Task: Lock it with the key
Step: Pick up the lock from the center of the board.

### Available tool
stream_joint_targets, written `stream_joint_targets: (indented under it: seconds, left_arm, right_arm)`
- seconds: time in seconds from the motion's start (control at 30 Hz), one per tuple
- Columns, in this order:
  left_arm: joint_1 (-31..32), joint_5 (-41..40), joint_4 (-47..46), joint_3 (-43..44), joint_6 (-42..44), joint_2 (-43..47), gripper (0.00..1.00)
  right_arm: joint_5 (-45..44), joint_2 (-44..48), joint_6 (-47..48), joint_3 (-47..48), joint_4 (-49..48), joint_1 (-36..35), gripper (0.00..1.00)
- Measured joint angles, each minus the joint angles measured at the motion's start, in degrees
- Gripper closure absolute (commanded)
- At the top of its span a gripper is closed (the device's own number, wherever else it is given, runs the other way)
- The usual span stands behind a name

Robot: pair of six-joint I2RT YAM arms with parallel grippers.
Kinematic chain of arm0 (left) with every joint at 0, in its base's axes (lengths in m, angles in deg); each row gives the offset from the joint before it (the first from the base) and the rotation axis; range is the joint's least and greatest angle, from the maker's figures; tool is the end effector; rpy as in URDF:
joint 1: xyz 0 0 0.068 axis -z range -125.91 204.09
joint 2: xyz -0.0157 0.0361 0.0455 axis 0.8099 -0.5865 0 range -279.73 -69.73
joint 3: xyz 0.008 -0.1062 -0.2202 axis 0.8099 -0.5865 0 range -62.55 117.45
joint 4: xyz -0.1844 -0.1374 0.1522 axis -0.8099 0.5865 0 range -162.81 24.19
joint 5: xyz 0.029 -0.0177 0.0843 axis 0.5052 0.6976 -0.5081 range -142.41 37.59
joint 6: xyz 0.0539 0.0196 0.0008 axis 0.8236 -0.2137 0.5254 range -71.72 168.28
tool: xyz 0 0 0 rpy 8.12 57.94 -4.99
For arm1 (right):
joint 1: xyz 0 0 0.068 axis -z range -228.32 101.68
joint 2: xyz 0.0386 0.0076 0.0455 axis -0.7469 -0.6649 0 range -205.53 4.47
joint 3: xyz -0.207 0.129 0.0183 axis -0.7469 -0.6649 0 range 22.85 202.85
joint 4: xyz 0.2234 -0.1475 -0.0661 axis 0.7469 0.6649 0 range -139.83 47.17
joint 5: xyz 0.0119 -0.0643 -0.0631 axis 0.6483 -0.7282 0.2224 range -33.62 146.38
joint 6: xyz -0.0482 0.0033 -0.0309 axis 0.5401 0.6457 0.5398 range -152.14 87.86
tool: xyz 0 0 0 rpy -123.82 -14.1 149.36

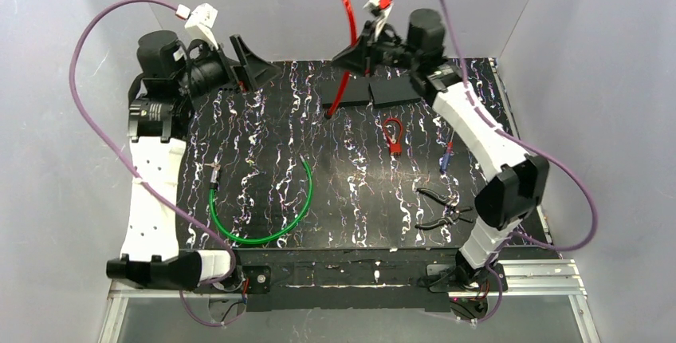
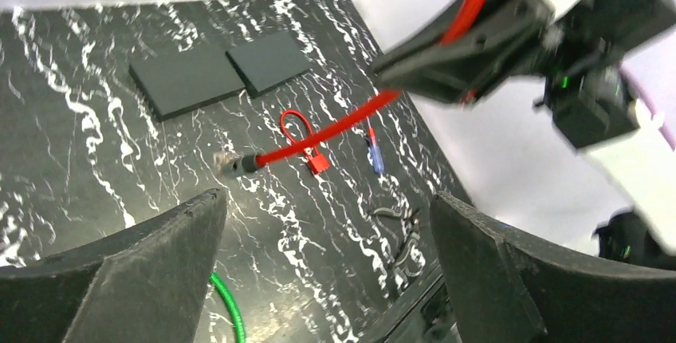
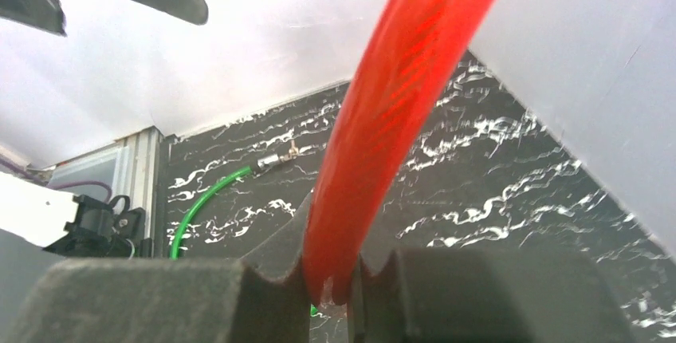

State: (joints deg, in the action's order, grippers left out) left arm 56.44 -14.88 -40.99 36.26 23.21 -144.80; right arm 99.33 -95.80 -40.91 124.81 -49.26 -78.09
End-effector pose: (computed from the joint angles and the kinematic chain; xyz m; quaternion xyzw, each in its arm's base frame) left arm 0.2775 -0.0361 0.4851 0.0659 0.7426 -0.3831 0.5454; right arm 0.3542 0.2344 0.4141 -0.3757 0.5930 0.4612 0.5426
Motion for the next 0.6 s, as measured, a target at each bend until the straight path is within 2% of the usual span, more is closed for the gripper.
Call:
stream_joint_targets:
  seconds: [0.23, 0.4, 0.6]
  left_arm:
    - [0.0, 8.6, 2.68, 0.0, 15.15, 7.49, 0.02]
    - [0.0, 10.92, 6.7, 0.42, 24.8, 8.97, 0.02]
    - [0.0, 15.15, 17.39, 3.99, 40.61, 7.45, 0.02]
  right_arm:
    - [10.52, 6.91, 4.01, 4.82, 6.67, 6.74, 0.99]
    - [16.28, 8.85, 14.42, 6.41, 20.63, 8.03, 0.99]
    - [17.18, 8.83, 26.11, 4.53, 37.83, 7.79, 0.99]
